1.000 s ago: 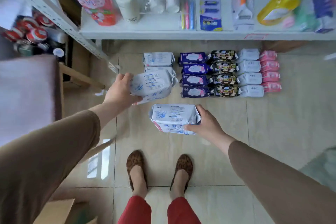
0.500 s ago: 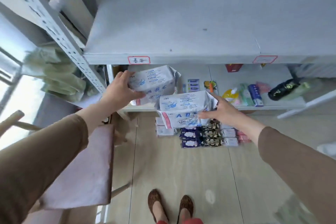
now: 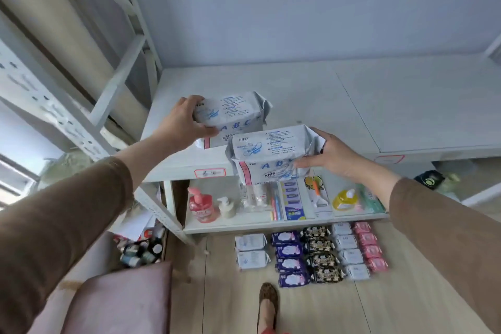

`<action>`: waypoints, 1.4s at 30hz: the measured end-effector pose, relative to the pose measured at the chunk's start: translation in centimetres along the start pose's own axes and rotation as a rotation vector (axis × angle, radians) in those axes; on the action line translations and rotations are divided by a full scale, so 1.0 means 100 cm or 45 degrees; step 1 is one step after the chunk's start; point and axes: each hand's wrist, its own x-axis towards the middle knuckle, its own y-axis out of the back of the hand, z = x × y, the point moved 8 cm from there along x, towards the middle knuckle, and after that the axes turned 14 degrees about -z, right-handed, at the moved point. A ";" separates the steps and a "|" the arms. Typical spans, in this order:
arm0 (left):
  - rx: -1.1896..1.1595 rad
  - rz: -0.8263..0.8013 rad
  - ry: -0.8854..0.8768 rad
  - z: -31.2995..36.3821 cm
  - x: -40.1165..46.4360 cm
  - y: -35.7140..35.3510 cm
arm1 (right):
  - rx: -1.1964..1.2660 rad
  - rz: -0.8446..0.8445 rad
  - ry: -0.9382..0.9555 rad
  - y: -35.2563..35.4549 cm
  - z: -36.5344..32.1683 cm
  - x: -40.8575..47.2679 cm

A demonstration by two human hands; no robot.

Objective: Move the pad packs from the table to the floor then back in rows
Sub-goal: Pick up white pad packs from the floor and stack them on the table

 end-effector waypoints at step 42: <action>0.087 0.033 -0.040 -0.104 0.367 0.053 | 0.285 -0.048 0.157 0.106 -0.027 0.346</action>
